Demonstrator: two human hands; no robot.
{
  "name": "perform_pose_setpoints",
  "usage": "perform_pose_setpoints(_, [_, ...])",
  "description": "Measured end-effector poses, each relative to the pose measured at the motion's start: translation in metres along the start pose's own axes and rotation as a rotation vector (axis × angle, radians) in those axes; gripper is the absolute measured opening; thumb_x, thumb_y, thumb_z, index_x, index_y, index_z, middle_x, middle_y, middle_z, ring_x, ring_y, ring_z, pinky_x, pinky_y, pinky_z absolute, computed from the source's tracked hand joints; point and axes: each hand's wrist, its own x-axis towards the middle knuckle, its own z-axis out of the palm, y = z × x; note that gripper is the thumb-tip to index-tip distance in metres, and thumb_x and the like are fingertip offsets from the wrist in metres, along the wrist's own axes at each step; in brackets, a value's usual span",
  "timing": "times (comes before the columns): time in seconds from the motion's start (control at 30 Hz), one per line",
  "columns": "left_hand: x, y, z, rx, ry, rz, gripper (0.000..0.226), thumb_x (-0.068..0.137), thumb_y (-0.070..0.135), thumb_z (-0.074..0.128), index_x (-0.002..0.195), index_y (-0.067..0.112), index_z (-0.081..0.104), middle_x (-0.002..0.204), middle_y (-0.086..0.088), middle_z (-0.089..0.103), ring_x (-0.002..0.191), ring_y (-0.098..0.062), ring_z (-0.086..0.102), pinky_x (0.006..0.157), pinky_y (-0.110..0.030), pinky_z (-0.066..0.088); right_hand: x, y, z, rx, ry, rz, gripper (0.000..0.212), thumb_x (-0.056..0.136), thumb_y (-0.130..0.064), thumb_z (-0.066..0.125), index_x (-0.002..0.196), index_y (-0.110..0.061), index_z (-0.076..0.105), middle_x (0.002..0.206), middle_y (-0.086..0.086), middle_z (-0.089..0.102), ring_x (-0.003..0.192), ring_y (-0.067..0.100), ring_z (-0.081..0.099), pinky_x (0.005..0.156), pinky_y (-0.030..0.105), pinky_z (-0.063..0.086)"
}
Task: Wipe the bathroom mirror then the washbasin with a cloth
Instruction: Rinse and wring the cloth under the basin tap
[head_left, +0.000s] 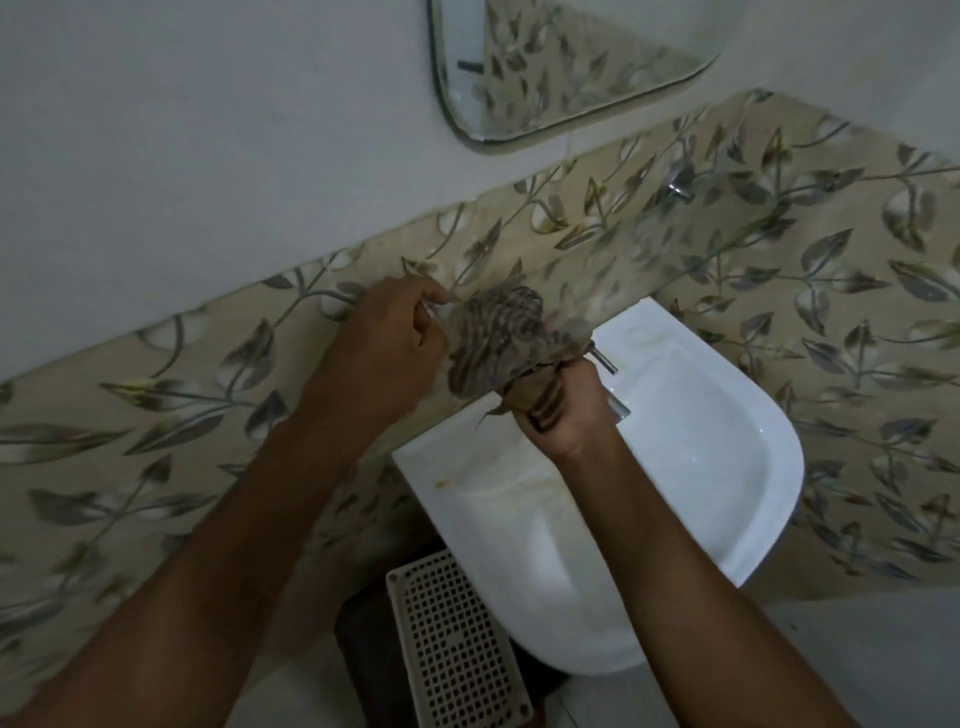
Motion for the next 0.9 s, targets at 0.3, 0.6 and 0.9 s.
perform_pose_setpoints(0.3, [-0.029,-0.029,-0.039,0.047,0.046,-0.110,0.022,0.094,0.011,0.055,0.109,0.019,0.069,0.089,-0.001,0.063,0.078,-0.020,0.059,0.070,-0.032,0.047,-0.015,0.016,0.017,-0.019,-0.032,-0.075,0.038,0.100,-0.023,0.032,0.120,-0.007,0.059,0.110,0.015,0.073,0.104,0.027,0.068,0.108,0.041,0.043])
perform_pose_setpoints(0.6, [-0.040,-0.038,-0.044,0.099,0.030,-0.065,0.017,0.094,0.015,0.057,0.105,0.012,0.070,0.094,-0.003,0.061,0.078,-0.012,0.051,0.070,-0.021,0.037,-0.035,0.075,0.011,0.106,-0.158,0.009,0.027,0.073,-0.020,0.074,0.095,-0.005,0.079,0.105,0.014,0.075,0.092,0.026,0.075,0.104,0.038,0.048])
perform_pose_setpoints(0.9, [-0.057,-0.047,-0.053,0.082,0.018,-0.099,0.017,0.096,0.016,0.056,0.109,0.017,0.067,0.097,0.001,0.053,0.085,-0.011,0.047,0.080,-0.022,0.037,-0.066,0.142,0.021,0.111,-0.063,0.354,0.044,0.101,-0.024,0.040,0.102,0.008,0.071,0.099,0.025,0.073,0.084,0.033,0.075,0.070,0.040,0.063])
